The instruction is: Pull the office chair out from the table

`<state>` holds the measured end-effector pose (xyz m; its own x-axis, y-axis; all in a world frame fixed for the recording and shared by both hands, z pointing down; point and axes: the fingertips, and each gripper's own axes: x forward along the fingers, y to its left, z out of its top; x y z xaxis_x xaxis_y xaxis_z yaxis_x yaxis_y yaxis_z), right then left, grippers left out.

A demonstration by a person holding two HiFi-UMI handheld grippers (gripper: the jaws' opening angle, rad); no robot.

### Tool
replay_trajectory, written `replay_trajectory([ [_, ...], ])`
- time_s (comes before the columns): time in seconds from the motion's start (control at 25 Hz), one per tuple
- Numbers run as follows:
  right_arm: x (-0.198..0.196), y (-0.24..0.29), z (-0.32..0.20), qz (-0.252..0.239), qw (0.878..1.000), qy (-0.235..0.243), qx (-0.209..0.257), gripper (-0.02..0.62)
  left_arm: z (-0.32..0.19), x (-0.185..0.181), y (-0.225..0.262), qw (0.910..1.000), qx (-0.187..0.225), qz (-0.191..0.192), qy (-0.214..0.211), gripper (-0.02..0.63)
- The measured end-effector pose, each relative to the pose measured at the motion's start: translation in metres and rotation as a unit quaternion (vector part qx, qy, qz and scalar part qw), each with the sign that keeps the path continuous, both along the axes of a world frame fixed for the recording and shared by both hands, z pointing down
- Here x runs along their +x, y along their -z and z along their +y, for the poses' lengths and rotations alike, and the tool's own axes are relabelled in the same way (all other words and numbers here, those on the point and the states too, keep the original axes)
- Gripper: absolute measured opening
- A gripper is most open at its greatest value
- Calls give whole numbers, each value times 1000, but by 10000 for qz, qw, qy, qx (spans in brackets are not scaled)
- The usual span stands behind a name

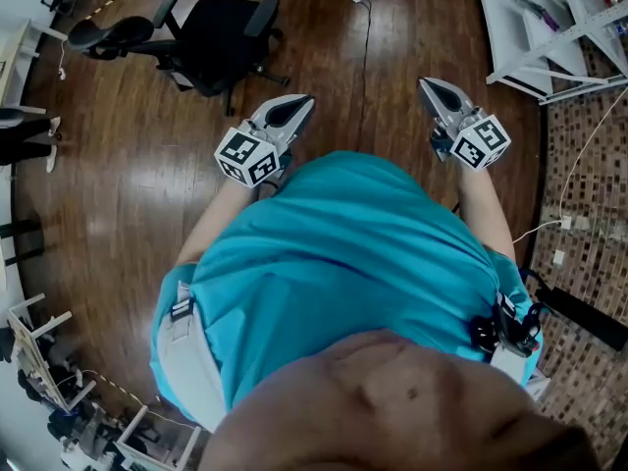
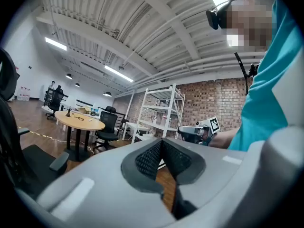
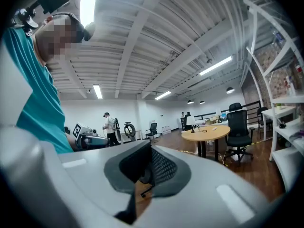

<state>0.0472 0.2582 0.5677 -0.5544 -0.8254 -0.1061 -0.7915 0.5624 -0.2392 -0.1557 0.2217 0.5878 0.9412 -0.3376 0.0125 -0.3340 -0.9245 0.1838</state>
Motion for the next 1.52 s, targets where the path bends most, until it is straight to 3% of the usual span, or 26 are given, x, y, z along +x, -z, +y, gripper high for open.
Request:
replay_trajectory([
  [0.16, 14, -14, 64, 81, 9998, 135, 133, -3, 60, 19, 0, 9999, 120, 24, 112, 107],
  [0.36, 69, -46, 156, 137, 9994, 287, 138, -3, 148, 76, -10, 9990, 122, 142, 399, 107],
  [0.6, 80, -82, 194, 210, 9992, 337, -52, -3, 185, 100, -40, 9991, -141, 55, 389, 107],
  [0.8, 29, -94, 234, 258, 9983, 517, -20, -3, 224, 61, -44, 9993, 39, 128, 356, 107],
  [0.96, 2, -87, 269, 65, 9994, 297, 146, -3, 256, 24, -47, 9994, 101, 98, 320, 107],
  [1.2, -29, -84, 279, 41, 9999, 127, 71, -5, 272, -20, -38, 9988, 265, 193, 362, 107],
  [1.52, -51, -71, 289, 340, 9993, 65, 139, -5, 282, -42, -35, 9990, 236, 299, 253, 107],
])
